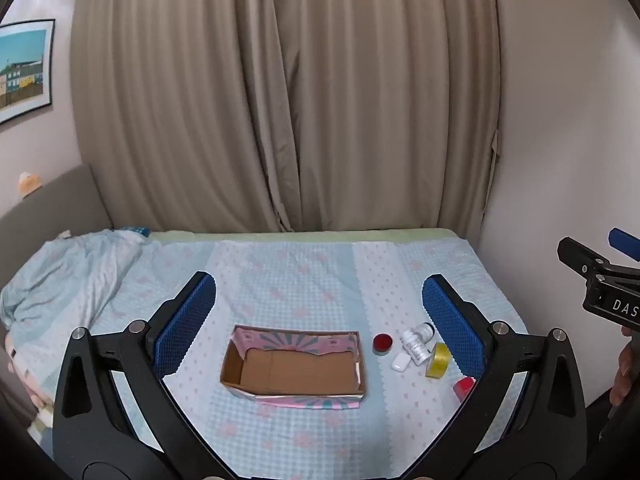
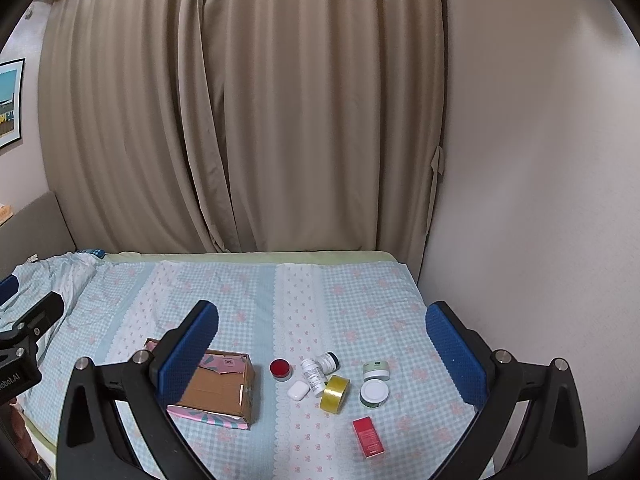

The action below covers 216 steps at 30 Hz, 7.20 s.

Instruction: Organize rigid objects

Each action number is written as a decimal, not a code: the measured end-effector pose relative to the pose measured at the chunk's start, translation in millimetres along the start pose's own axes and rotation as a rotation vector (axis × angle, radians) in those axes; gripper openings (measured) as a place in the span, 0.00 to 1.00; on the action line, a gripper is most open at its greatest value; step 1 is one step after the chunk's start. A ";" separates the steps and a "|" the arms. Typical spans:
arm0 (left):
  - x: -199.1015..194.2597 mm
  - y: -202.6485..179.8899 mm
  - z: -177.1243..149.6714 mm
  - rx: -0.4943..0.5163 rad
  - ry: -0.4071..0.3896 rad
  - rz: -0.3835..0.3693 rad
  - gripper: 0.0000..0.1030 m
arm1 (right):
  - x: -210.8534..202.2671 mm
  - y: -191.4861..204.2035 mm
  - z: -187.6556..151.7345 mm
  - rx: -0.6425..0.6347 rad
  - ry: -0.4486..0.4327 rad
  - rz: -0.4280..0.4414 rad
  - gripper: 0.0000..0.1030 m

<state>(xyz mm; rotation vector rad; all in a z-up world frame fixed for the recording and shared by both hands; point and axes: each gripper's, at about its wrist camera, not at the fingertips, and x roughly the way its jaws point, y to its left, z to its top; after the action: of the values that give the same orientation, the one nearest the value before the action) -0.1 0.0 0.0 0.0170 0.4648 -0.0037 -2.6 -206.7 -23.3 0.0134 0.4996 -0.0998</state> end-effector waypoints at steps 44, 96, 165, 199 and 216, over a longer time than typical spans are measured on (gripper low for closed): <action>-9.4 -10.8 -6.6 0.112 -0.078 0.066 0.99 | -3.2 5.1 7.0 -0.009 -0.001 0.005 1.00; 511.3 -209.7 -241.7 0.026 1.068 -0.144 0.93 | 343.8 -103.4 -306.2 -0.097 0.944 -0.022 0.95; 257.6 3.9 -100.9 -0.201 0.627 -0.133 0.46 | 219.6 -29.6 -120.4 0.008 0.602 0.171 0.37; 423.0 213.2 -199.3 0.173 0.945 -0.297 0.46 | 353.1 251.1 -175.7 0.289 0.807 0.143 0.37; 477.7 161.7 -237.5 0.368 1.044 -0.348 1.00 | 428.1 237.9 -232.8 0.362 0.939 0.151 0.76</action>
<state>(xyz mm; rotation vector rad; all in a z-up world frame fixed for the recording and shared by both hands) 321.7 165.9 -423.9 0.3101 1.5014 -0.4397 283.5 -0.8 -435.4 0.4686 1.4099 -0.0289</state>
